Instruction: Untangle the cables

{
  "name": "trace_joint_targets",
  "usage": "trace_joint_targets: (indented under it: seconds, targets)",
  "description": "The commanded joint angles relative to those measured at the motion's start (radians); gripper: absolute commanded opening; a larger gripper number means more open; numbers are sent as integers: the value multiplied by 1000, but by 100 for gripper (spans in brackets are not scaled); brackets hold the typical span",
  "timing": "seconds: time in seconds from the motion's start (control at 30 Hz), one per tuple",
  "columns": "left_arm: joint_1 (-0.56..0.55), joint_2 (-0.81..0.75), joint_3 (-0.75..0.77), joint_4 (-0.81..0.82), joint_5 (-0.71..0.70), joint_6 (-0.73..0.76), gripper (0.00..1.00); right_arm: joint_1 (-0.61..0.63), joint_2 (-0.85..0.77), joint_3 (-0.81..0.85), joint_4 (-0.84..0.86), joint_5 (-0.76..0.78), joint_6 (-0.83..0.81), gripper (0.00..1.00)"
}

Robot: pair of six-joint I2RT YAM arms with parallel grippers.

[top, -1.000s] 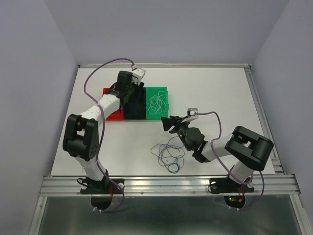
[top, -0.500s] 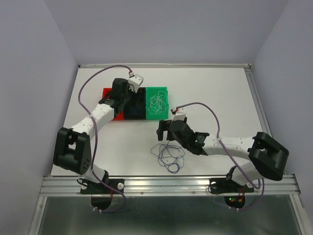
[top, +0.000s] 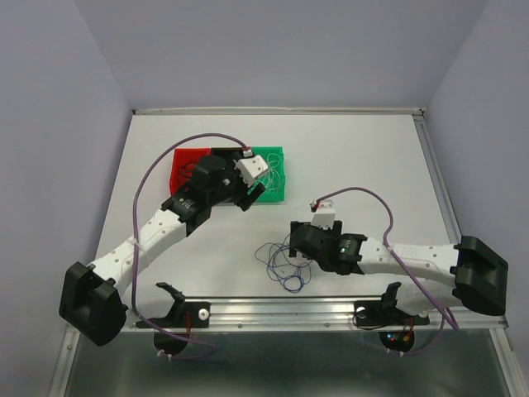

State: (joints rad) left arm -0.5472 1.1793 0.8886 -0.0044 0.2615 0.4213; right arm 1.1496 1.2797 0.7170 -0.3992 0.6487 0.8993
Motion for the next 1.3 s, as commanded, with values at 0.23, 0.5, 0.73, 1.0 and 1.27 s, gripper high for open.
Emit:
trace_joint_targets:
  seconds: [0.23, 0.5, 0.73, 1.0, 1.27]
  targets:
    - [-20, -10, -39, 60, -14, 33, 79, -36, -33, -42, -187, 187, 176, 81]
    - [-19, 8, -33, 61, -25, 28, 79, -103, 64, -30, -52, 118, 46, 79]
    - [-20, 14, -33, 63, -30, 28, 79, -212, 193, -10, 112, 6, -102, 63]
    - [-20, 17, -34, 63, -21, 33, 78, -218, 187, -13, 223, -52, -180, 19]
    - [-20, 17, -37, 64, -13, 37, 78, -218, 46, -86, 281, -25, -204, 1]
